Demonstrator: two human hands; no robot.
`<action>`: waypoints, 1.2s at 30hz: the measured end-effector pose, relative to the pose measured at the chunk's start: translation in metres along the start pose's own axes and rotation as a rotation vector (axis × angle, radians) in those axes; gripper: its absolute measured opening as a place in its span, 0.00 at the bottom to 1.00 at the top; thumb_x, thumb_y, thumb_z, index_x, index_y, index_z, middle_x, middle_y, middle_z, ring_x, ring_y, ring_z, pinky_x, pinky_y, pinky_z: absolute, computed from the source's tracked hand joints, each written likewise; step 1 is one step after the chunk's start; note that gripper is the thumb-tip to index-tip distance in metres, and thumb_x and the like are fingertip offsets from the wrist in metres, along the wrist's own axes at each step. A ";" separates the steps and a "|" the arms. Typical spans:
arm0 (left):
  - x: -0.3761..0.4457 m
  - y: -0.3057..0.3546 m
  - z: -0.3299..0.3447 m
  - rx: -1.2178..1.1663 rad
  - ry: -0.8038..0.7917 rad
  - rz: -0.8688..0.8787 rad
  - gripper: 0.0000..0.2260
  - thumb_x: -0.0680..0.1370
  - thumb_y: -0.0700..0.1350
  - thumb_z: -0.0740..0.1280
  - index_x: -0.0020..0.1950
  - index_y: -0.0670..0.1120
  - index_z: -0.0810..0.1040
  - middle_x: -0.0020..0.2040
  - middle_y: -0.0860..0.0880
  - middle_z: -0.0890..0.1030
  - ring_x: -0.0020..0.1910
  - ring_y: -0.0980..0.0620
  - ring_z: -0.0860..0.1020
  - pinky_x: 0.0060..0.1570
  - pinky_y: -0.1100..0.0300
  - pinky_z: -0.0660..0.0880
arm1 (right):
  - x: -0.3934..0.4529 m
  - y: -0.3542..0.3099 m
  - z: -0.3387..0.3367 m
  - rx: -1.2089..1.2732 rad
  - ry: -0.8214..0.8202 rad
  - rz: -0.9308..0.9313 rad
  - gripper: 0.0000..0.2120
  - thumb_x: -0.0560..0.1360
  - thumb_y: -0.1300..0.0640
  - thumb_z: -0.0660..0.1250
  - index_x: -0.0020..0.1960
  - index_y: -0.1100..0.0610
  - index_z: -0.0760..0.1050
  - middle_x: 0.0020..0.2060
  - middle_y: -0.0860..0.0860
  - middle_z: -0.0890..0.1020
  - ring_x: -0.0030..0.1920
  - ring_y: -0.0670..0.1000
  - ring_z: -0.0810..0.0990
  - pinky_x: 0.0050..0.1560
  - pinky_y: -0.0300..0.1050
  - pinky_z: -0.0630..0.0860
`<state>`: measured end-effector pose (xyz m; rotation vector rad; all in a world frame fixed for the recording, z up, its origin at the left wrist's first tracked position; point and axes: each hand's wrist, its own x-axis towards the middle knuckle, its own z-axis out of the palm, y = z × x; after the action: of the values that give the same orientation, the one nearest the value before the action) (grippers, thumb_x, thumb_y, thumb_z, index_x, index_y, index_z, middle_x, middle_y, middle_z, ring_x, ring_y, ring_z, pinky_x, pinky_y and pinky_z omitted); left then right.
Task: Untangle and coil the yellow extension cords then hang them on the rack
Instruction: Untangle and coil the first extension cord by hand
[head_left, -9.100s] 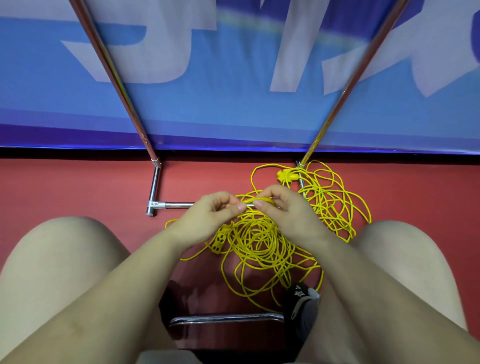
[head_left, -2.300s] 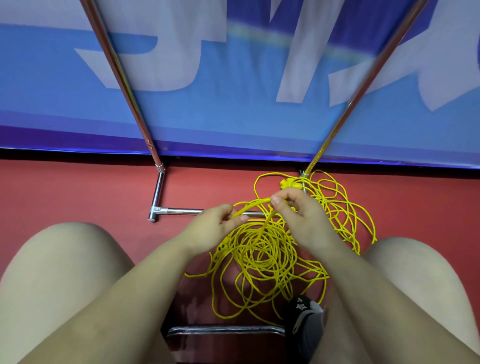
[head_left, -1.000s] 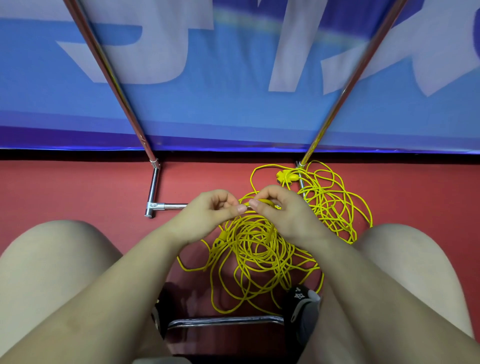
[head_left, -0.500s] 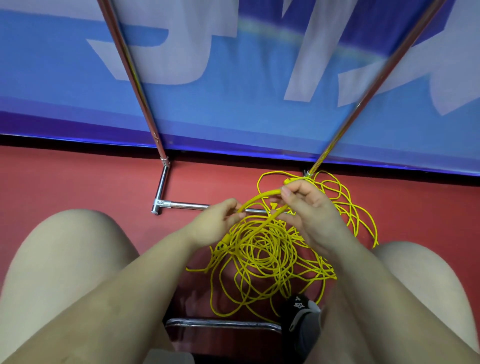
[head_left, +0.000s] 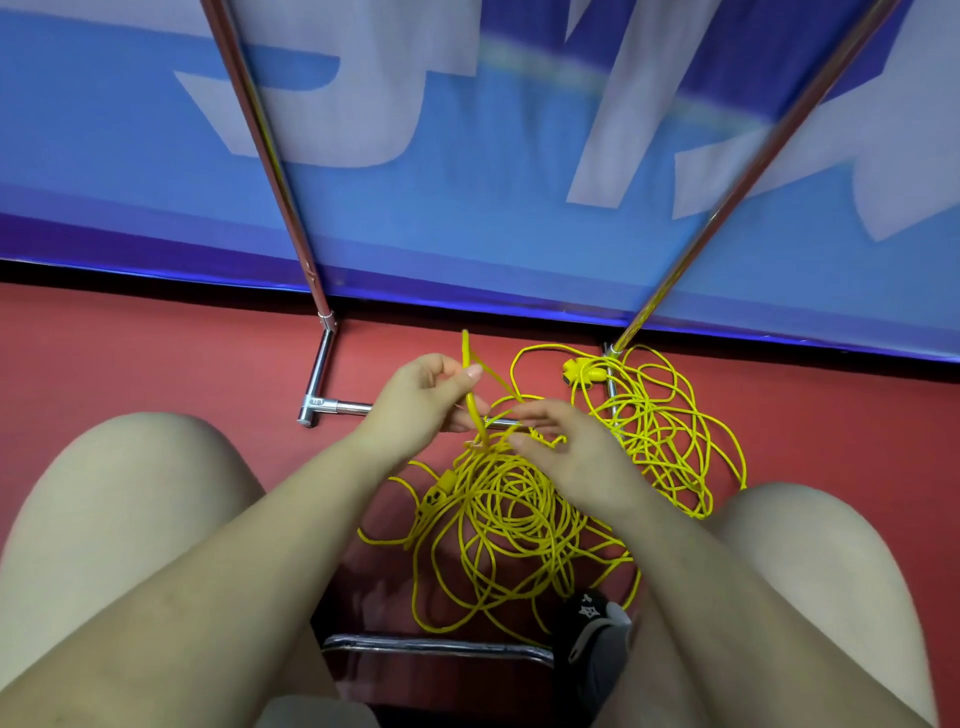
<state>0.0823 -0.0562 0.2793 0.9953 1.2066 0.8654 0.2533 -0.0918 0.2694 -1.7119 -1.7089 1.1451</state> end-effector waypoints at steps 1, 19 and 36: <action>-0.001 0.005 0.002 -0.048 -0.003 -0.009 0.08 0.80 0.43 0.61 0.41 0.44 0.69 0.27 0.51 0.81 0.24 0.58 0.78 0.32 0.65 0.77 | -0.001 0.001 0.004 -0.040 -0.072 -0.020 0.16 0.73 0.54 0.69 0.60 0.53 0.75 0.54 0.48 0.79 0.57 0.46 0.76 0.58 0.39 0.71; 0.005 -0.037 -0.011 0.752 -0.386 -0.077 0.10 0.71 0.41 0.63 0.48 0.54 0.73 0.51 0.42 0.81 0.46 0.45 0.80 0.48 0.50 0.77 | 0.013 -0.025 -0.022 0.844 0.177 0.195 0.07 0.80 0.54 0.56 0.50 0.52 0.73 0.42 0.50 0.82 0.35 0.47 0.84 0.38 0.38 0.80; 0.006 -0.002 -0.002 -0.151 -0.092 -0.075 0.06 0.81 0.38 0.59 0.48 0.46 0.74 0.33 0.52 0.83 0.33 0.57 0.82 0.34 0.63 0.79 | 0.001 0.001 0.014 -0.164 -0.302 0.123 0.14 0.75 0.55 0.67 0.60 0.55 0.73 0.52 0.51 0.78 0.54 0.52 0.78 0.60 0.49 0.73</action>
<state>0.0810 -0.0511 0.2754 0.8532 1.0778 0.8301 0.2422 -0.0945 0.2608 -1.8380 -1.9454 1.4139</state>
